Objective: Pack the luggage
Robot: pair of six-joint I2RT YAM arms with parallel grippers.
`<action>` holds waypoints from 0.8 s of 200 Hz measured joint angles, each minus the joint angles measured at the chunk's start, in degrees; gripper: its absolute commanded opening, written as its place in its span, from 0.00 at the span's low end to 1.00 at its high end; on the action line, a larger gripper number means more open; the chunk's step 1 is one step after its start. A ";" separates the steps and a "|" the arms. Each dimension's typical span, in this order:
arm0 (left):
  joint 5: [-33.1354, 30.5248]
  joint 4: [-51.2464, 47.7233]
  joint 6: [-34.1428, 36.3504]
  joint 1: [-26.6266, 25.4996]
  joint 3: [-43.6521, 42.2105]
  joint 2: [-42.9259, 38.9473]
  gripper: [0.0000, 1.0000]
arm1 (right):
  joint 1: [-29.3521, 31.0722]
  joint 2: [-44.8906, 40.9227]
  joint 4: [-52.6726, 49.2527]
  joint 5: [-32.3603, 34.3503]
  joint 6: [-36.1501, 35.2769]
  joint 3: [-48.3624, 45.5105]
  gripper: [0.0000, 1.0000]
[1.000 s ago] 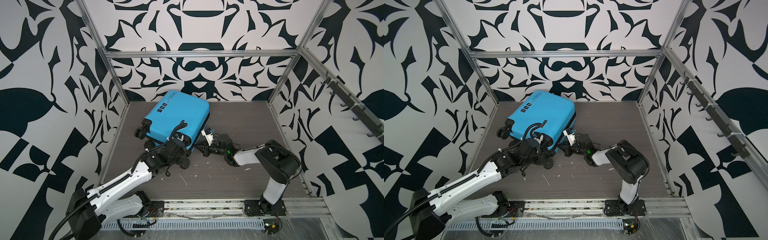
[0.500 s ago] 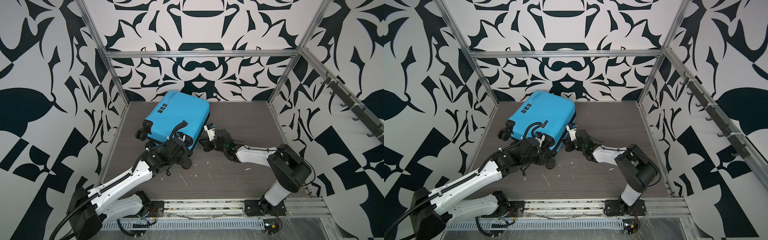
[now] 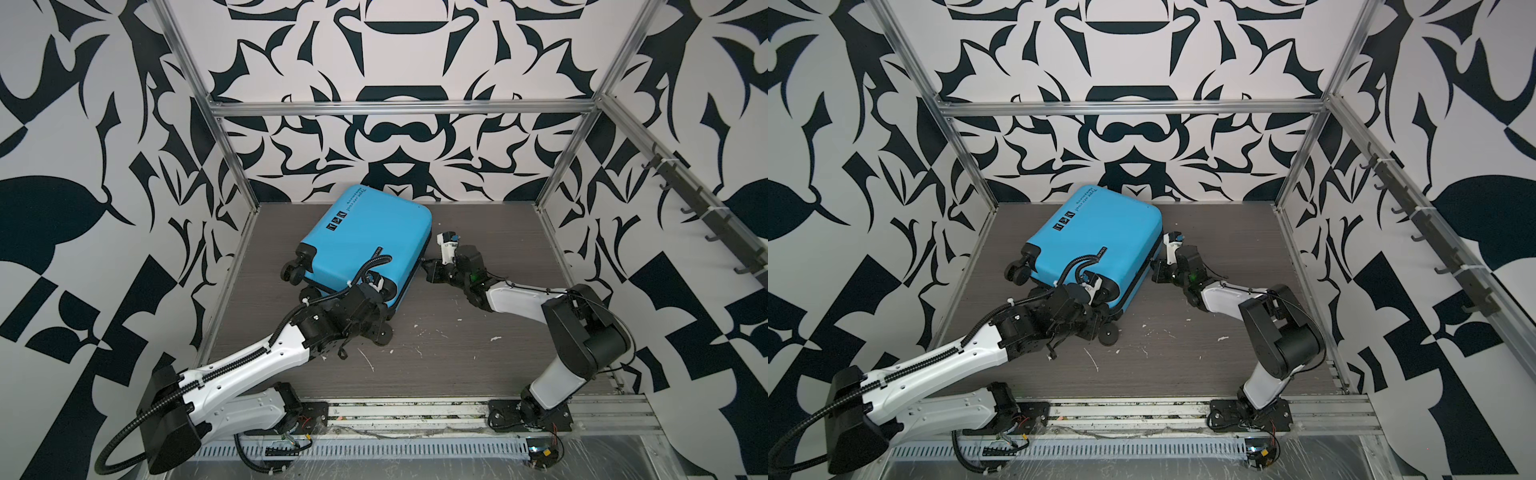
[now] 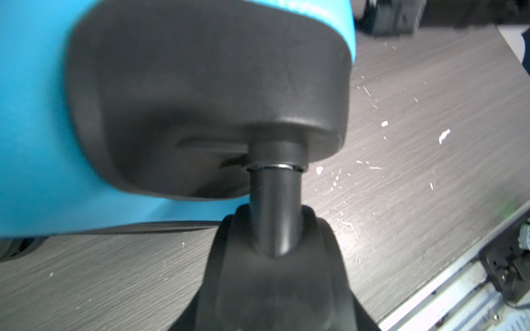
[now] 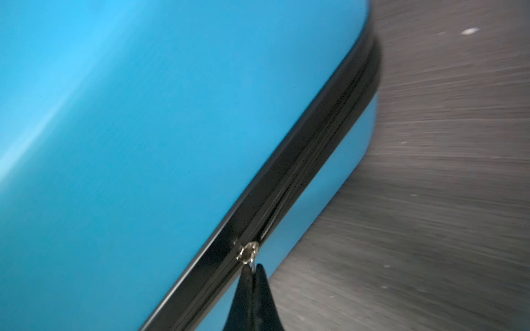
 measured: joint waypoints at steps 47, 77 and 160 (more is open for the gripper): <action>-0.46 -1.86 -0.63 -3.45 -0.72 -2.34 0.00 | -4.70 -2.73 -1.05 0.33 0.20 -2.10 0.00; -0.22 -4.83 -0.92 -4.20 -3.30 -8.15 0.00 | -8.76 -4.09 -1.75 -0.15 0.24 -3.13 0.00; -3.10 -7.69 -2.29 -4.55 -7.34 -16.79 0.00 | -12.39 2.97 -6.78 -13.14 0.15 6.08 0.00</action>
